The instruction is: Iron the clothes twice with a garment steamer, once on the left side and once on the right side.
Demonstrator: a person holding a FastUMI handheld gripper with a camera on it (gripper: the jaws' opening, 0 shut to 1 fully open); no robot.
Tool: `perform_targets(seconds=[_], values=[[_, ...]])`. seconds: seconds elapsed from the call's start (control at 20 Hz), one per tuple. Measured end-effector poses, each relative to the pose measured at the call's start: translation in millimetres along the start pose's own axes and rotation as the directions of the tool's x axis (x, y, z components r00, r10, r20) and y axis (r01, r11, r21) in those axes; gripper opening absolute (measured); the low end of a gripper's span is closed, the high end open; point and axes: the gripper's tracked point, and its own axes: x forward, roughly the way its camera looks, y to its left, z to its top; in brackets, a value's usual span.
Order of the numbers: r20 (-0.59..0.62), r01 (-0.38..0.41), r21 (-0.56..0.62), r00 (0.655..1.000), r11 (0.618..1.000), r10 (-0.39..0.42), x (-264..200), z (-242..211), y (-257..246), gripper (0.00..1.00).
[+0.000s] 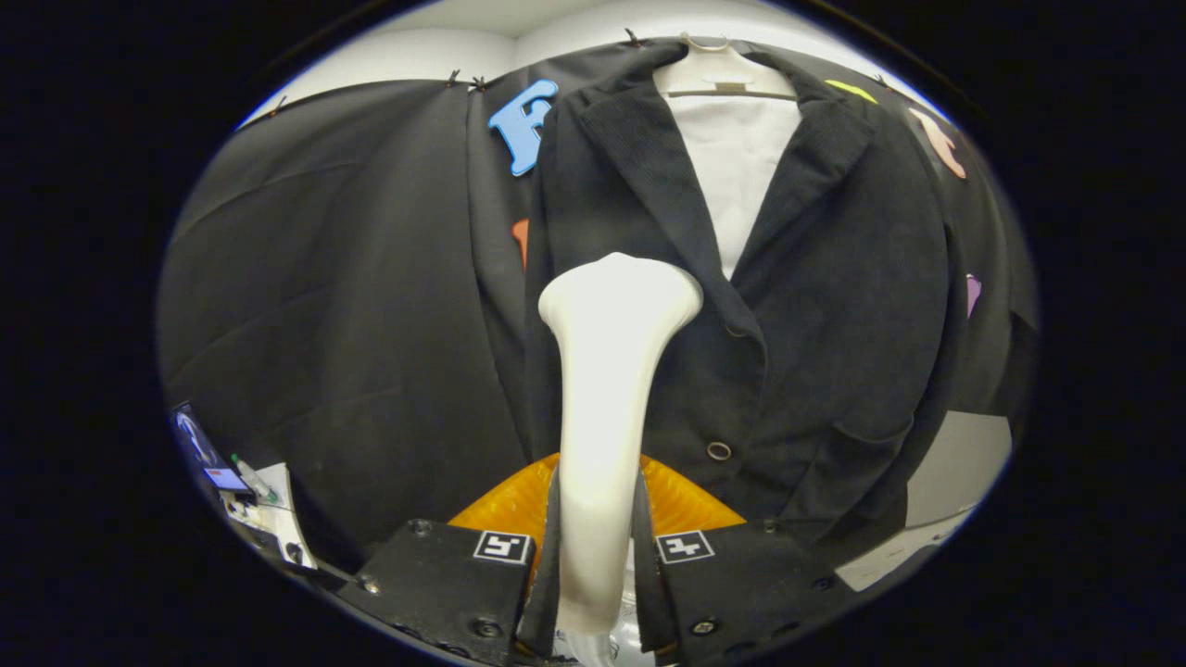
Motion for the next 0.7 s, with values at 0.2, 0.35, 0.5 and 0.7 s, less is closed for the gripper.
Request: perform_targets(seconds=[0.2, 0.35, 0.5, 0.7], values=[[-0.038, 0.006, 0.008, 0.999, 1.0, -0.005, 4, -21, -7, 0.36], [-0.065, 0.01, 0.017, 0.998, 1.0, -0.009, 5, -36, -13, 0.36], [-0.094, 0.01, 0.022, 0.996, 1.0, -0.008, 9, -53, -18, 0.36], [-0.136, 0.015, 0.028, 0.991, 0.999, -0.011, 13, -75, -23, 0.36]])
